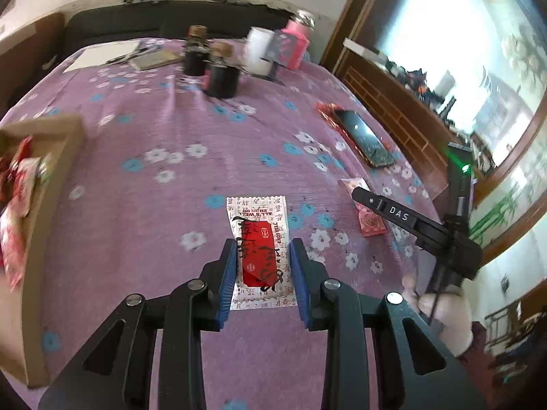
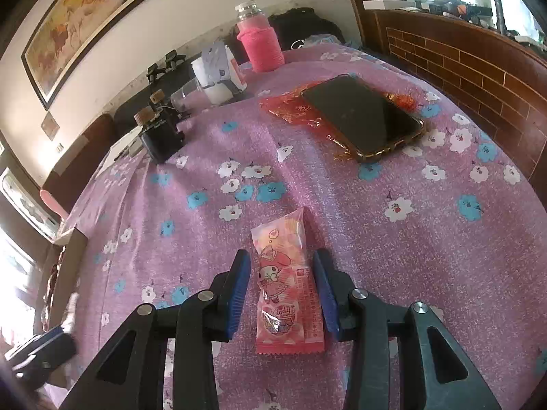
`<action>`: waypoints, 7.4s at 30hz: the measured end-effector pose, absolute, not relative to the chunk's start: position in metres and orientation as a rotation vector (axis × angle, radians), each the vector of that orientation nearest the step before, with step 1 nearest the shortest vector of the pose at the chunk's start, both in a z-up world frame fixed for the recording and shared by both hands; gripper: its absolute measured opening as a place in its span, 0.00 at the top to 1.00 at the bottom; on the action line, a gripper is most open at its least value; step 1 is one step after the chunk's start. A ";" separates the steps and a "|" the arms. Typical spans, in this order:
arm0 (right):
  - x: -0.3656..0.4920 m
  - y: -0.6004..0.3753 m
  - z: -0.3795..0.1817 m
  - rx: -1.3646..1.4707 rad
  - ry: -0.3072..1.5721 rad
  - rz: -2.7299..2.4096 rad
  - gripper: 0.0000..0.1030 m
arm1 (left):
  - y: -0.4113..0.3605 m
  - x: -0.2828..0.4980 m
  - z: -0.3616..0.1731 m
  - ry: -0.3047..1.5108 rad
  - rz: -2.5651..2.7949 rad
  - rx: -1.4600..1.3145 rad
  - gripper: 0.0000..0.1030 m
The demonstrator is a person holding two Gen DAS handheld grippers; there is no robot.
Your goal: Organize snacks
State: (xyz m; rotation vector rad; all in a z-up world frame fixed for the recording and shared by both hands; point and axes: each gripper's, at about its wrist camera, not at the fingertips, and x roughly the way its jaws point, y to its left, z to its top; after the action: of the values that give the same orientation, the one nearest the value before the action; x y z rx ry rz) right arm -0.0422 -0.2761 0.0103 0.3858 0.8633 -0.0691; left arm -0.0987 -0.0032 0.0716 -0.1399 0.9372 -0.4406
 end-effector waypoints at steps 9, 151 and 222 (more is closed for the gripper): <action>-0.041 -0.252 0.012 0.184 0.929 -0.113 0.55 | 0.083 -0.126 0.082 0.881 -0.347 -0.235 0.73; -0.158 -0.131 0.047 0.161 0.901 0.079 0.73 | 0.075 -0.186 0.050 0.866 -0.292 -0.012 0.72; -0.142 0.055 0.085 -0.033 0.826 0.493 0.73 | 0.259 -0.178 0.060 0.802 -0.045 -0.284 0.71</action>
State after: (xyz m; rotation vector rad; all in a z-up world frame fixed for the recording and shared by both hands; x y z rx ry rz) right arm -0.1425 0.0548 0.0849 -0.0328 0.8261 0.4928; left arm -0.1779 0.2591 0.0605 -0.2838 0.8015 -0.0447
